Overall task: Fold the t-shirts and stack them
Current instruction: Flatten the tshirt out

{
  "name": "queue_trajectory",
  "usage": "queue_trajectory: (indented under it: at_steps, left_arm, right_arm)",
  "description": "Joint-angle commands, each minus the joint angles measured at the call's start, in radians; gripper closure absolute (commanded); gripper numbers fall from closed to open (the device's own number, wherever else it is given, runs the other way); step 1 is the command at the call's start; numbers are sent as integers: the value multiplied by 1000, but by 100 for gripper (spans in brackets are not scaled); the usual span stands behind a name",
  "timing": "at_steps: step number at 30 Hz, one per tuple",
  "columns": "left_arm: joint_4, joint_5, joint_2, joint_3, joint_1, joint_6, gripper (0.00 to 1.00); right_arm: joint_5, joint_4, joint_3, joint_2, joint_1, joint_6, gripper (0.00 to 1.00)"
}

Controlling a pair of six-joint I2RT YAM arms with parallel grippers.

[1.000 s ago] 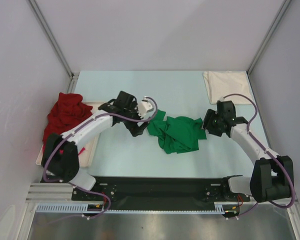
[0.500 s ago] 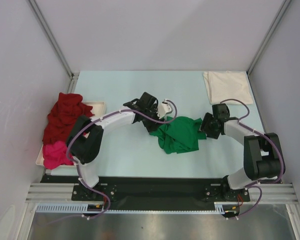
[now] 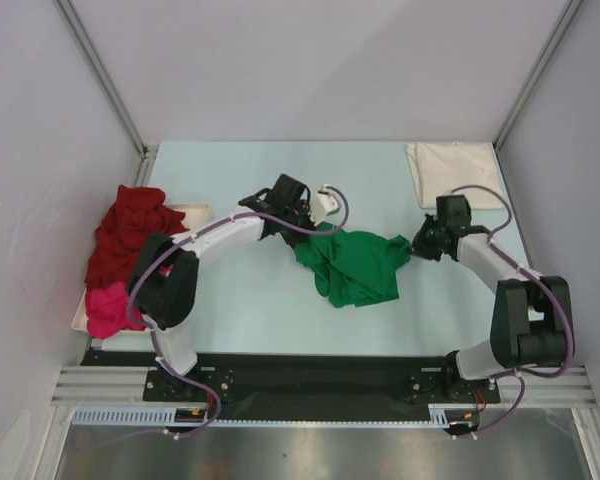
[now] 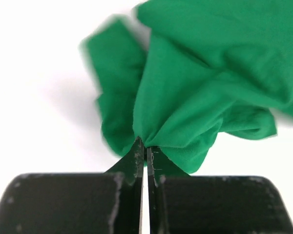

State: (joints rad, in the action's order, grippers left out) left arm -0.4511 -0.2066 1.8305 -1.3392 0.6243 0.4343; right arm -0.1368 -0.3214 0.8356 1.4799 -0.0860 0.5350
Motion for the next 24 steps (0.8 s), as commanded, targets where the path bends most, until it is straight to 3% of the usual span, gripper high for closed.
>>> queue_trajectory:
  at_steps: [1, 11, 17, 24]
  left_arm:
    - [-29, -16, -225, -60, -92, -37, 100]
    - [-386, -2, -716, -150, -146, 81, 100]
    - [-569, 15, -878, -202, -147, 92, 100]
    - [-620, 35, -964, -218, -146, 69, 100]
  right_arm:
    - [54, -97, 186, -159, 20, -59, 100]
    - [163, -329, 592, -499, 23, -147, 100]
    - [117, -418, 790, -607, 22, -156, 100]
    - [101, -495, 944, -632, 22, -159, 100]
